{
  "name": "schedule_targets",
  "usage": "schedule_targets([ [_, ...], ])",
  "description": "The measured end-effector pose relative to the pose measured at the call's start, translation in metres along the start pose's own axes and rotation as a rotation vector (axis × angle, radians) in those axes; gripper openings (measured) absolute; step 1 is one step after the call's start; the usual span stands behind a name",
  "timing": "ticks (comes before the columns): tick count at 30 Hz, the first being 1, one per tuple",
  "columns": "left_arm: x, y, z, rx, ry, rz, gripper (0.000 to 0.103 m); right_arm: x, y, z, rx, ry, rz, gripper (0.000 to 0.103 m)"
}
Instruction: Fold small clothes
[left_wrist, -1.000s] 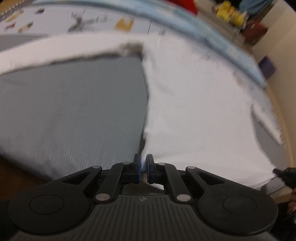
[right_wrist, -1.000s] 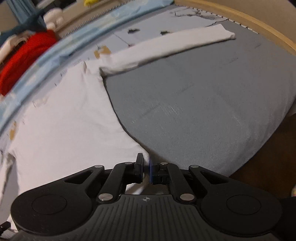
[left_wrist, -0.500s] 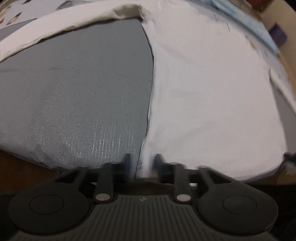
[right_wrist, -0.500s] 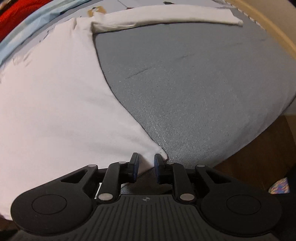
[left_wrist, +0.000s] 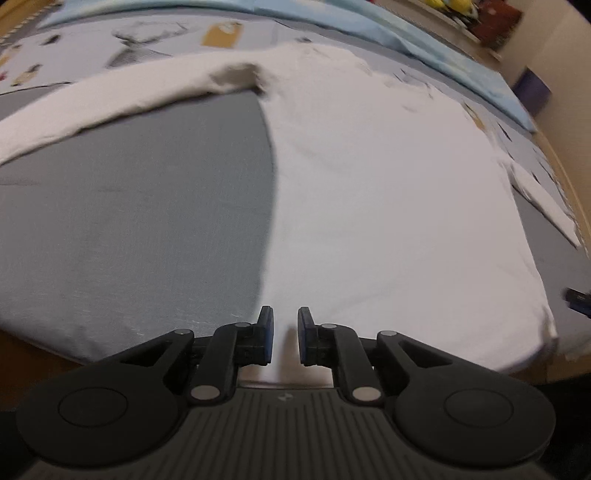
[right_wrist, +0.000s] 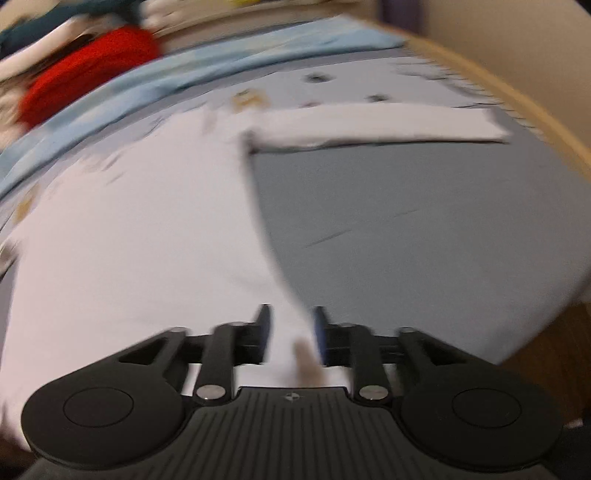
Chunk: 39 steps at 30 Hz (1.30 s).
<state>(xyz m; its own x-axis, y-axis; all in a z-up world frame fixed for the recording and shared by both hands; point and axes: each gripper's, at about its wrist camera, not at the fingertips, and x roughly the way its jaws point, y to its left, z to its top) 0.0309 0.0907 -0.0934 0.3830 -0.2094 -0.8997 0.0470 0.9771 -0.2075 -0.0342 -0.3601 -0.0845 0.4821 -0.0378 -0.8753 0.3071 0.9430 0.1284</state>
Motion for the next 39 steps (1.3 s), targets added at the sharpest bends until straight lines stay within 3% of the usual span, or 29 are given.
schedule_targets([
  [2,0.020,-0.007,-0.004,0.056,0.103,0.055,0.018,0.027,0.004,-0.013,-0.038,0.174,-0.043,0.040],
  [3,0.024,-0.005,-0.008,0.078,0.133,0.084,0.018,0.029,0.004,-0.016,-0.034,0.171,-0.061,0.039],
  [5,0.018,-0.008,-0.006,0.088,0.094,0.081,0.019,0.022,0.005,-0.011,-0.024,0.120,-0.054,0.040],
  [7,0.008,-0.007,-0.003,0.073,0.035,0.042,0.025,0.029,0.003,-0.011,-0.031,0.143,-0.080,0.040],
  [8,0.010,-0.005,-0.003,0.068,0.049,0.051,0.033,0.033,0.001,-0.014,-0.029,0.157,-0.089,0.040],
  [10,0.019,-0.003,-0.009,0.073,0.106,0.099,0.030,0.030,0.005,-0.012,-0.037,0.135,-0.091,0.040],
  [14,0.010,-0.011,-0.010,0.074,0.053,0.085,0.037,0.008,0.006,-0.011,-0.009,0.016,-0.031,0.041],
  [22,-0.003,-0.007,-0.010,0.041,0.010,0.114,0.038,-0.035,0.001,0.007,0.046,-0.250,-0.006,0.048],
  [27,-0.013,-0.005,-0.004,0.019,-0.063,0.135,0.038,-0.054,0.005,0.024,-0.026,-0.338,-0.074,0.049],
  [32,-0.015,-0.001,0.005,0.021,-0.111,0.148,0.038,-0.094,0.011,0.059,-0.108,-0.453,-0.020,0.049],
  [35,-0.018,0.004,0.011,-0.007,-0.137,0.149,0.039,-0.109,0.012,0.078,-0.178,-0.516,-0.007,0.056],
  [39,-0.032,0.012,0.027,-0.042,-0.196,0.176,0.039,-0.113,-0.003,0.077,-0.143,-0.576,0.022,0.057],
])
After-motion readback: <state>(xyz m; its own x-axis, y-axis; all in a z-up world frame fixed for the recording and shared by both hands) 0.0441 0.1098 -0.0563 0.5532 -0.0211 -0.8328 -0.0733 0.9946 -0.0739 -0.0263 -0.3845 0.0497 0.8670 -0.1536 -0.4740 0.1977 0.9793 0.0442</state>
